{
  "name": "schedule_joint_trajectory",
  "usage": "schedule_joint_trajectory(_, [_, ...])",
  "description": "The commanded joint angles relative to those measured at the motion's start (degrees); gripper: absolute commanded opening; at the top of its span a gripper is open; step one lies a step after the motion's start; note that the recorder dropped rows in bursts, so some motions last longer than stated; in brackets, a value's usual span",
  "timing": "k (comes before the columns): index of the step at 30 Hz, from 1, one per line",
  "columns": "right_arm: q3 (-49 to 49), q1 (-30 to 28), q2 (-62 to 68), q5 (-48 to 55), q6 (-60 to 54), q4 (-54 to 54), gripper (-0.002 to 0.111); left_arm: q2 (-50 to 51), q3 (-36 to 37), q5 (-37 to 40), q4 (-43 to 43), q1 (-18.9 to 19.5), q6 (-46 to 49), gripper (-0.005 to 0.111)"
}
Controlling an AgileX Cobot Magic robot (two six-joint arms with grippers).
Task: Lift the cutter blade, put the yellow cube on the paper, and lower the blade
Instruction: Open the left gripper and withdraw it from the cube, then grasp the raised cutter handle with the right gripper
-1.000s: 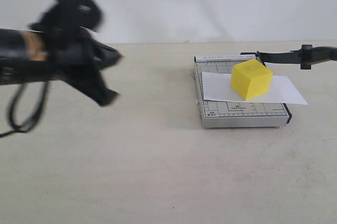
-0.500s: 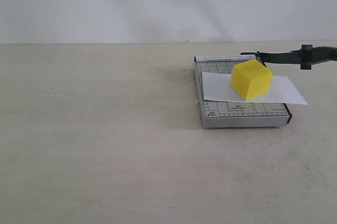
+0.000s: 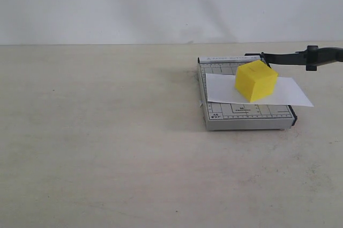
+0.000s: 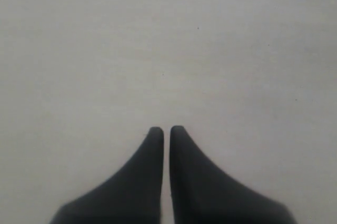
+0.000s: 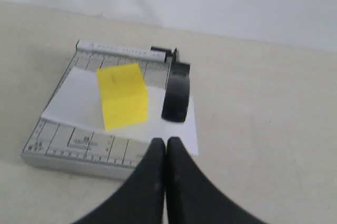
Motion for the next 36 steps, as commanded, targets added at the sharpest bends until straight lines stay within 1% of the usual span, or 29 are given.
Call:
schedule_joint_trajectory(1, [-1.5, -0.1, 0.4, -7.3, -0.3, 0.6, 0.0, -0.5, 1.0, -4.5, -0.1, -0.2, -0.4, 0.004])
schedule_joint_trajectory(3, [-2.5, -0.1, 1.7, -10.4, -0.2, 0.6, 0.0, -0.5, 1.0, -4.4, -0.1, -0.2, 0.2, 0.004])
schedule_joint_trajectory(6, [-4.4, -0.1, 5.8, -17.8, -0.2, 0.5, 0.0, -0.5, 1.0, -4.3, -0.2, -0.2, 0.1, 0.004])
schedule_joint_trajectory(8, [-7.4, -0.1, 10.8, -17.8, -0.2, 0.5, 0.0, -0.5, 1.0, -4.3, -0.3, -0.2, 0.1, 0.004])
schedule_joint_trajectory(10, [-11.9, -0.1, 15.8, -11.4, -0.2, 0.5, 0.0, -0.5, 1.0, -4.4, -0.3, -0.2, 0.1, 0.004])
schedule_joint_trajectory(13, [-21.6, -0.1, 21.4, 3.8, 0.9, 0.5, 0.005, -0.5, 1.0, -4.4, -0.3, -0.2, 0.1, 0.004])
schedule_joint_trajectory(16, [-30.1, -0.1, 25.1, 16.9, 4.6, 0.5, 0.019, -0.5, 1.0, -4.4, -0.3, -0.3, 0.1, 0.004])
schedule_joint_trajectory(18, [-34.6, -0.1, 27.5, 22.7, 6.2, -1.5, 0.033, -0.5, 1.0, -4.4, 0.1, -0.6, 0.6, 0.004])
schedule_joint_trajectory(19, [-36.0, -0.1, 28.4, 24.3, 7.1, -3.1, 0.038, -0.5, 1.0, -4.4, 0.1, -0.7, 0.8, 0.004])
schedule_joint_trajectory(20, [-37.3, -0.1, 29.6, 25.5, 9.3, -5.7, 0.041, -0.5, 1.0, -4.4, 0.1, -0.7, 0.8, 0.004])
schedule_joint_trajectory(23, [-38.5, -0.1, 32.8, 27.7, 17.3, -15.2, 0.041, -0.5, 1.0, -4.4, 0.1, -1.2, 0.7, 0.004])
schedule_joint_trajectory(24, [-38.5, -0.1, 33.7, 28.5, 19.0, -16.9, 0.041, -0.5, 1.0, -4.4, 0.1, -1.6, 0.7, 0.004])
schedule_joint_trajectory(26, [-38.5, -0.1, 36.1, 30.5, 20.6, -17.4, 0.041, -0.5, 1.0, -4.4, 0.1, -1.9, 0.7, 0.004])
schedule_joint_trajectory(31, [-38.5, -0.1, 40.5, 31.1, 20.6, -15.8, 0.041, -0.5, 1.0, -4.4, 0.1, -1.9, 0.7, 0.004])
schedule_joint_trajectory(36, [-38.4, -0.1, 42.0, 32.0, 20.6, -15.6, 0.04, -0.5, 1.0, -4.4, 0.1, -1.9, 0.7, 0.004])
